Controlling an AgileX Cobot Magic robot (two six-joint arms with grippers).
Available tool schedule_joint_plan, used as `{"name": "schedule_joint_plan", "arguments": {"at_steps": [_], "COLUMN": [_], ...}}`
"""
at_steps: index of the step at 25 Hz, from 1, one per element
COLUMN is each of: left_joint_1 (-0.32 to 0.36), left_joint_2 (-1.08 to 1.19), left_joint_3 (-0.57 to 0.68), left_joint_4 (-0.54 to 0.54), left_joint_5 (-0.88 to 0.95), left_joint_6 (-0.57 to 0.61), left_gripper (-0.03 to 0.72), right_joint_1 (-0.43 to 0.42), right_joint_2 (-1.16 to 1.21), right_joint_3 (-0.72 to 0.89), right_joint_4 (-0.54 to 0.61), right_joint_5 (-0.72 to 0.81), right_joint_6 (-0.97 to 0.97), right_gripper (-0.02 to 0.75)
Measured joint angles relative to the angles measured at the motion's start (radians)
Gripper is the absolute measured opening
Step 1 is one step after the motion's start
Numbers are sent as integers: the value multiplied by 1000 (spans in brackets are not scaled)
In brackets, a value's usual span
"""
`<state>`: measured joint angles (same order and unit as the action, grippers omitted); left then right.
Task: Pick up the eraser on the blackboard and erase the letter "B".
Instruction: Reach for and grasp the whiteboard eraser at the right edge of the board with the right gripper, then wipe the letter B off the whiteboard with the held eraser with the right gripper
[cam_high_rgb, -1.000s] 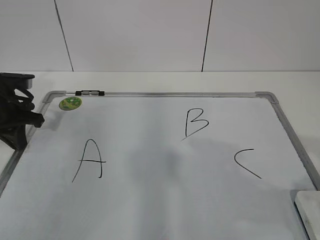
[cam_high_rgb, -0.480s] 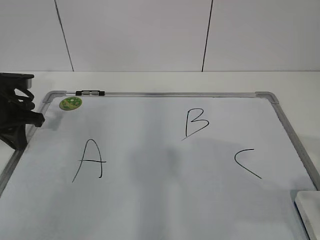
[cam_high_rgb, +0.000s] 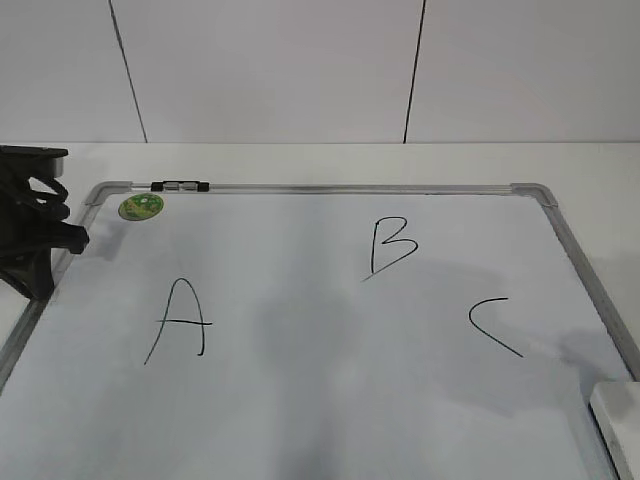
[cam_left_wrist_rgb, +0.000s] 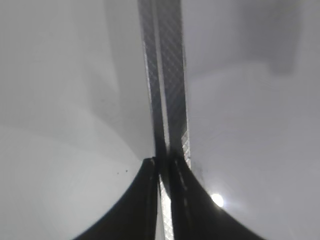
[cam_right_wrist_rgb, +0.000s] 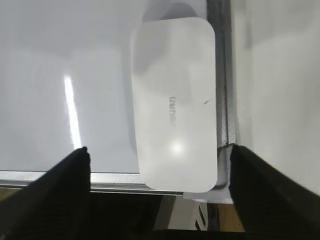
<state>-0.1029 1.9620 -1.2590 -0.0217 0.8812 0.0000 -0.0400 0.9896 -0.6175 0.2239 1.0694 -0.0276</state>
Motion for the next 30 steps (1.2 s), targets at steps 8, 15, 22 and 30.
{"name": "schedule_joint_plan", "arguments": {"at_steps": [8, 15, 22, 30], "left_joint_1": [0, 0, 0, 0], "left_joint_2": [0, 0, 0, 0], "left_joint_3": [0, 0, 0, 0], "left_joint_4": [0, 0, 0, 0], "left_joint_5": [2, 2, 2, 2], "left_joint_6": [0, 0, 0, 0], "left_gripper": [25, 25, 25, 25], "right_joint_1": [0, 28, 30, 30], "right_joint_2": [176, 251, 314, 367], "right_joint_3": [0, -1, -8, -8], "right_joint_4": [-10, -21, -35, -7], "right_joint_5": [-68, -123, -142, -153], "right_joint_6": [-39, -49, -49, -49], "right_gripper": [670, 670, 669, 669]}}
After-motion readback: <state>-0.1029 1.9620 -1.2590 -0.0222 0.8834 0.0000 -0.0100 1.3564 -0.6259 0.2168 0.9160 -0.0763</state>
